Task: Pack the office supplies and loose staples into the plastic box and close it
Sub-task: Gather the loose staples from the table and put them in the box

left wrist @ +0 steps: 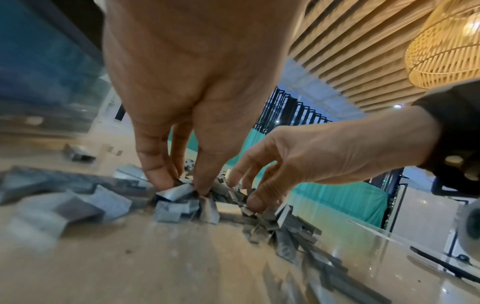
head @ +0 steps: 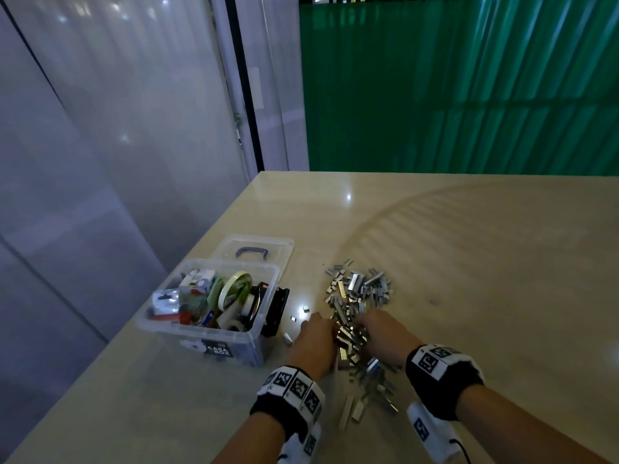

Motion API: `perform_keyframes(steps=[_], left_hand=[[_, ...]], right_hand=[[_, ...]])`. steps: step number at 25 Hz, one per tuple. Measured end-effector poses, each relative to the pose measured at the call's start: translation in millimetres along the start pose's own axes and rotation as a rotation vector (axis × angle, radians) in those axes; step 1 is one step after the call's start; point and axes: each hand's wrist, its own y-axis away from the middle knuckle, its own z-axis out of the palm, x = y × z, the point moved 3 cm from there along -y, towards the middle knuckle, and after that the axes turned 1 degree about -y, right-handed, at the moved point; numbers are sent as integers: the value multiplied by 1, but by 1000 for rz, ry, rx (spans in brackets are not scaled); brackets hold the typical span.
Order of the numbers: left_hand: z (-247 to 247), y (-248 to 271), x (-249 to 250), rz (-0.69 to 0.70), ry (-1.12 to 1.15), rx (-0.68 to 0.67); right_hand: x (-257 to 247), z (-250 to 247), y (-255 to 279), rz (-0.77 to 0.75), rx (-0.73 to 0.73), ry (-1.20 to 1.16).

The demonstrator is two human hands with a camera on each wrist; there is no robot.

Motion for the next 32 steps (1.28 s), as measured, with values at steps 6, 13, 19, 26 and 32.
perform_keyframes(steps=[6, 13, 19, 26, 32], left_hand=[[-2, -1, -1, -25, 137, 99], [-3, 2, -9, -32, 91, 66], [-6, 8, -16, -98, -79, -15], [-2, 2, -18, -17, -40, 45], [-6, -9, -32, -35, -89, 8]], right_hand=[[4, -3, 4, -7, 57, -28], [18, -3, 3, 9, 75, -92], [21, -4, 9, 23, 83, -77], [4, -16, 9, 44, 140, -229], [-11, -25, 10, 75, 151, -316]])
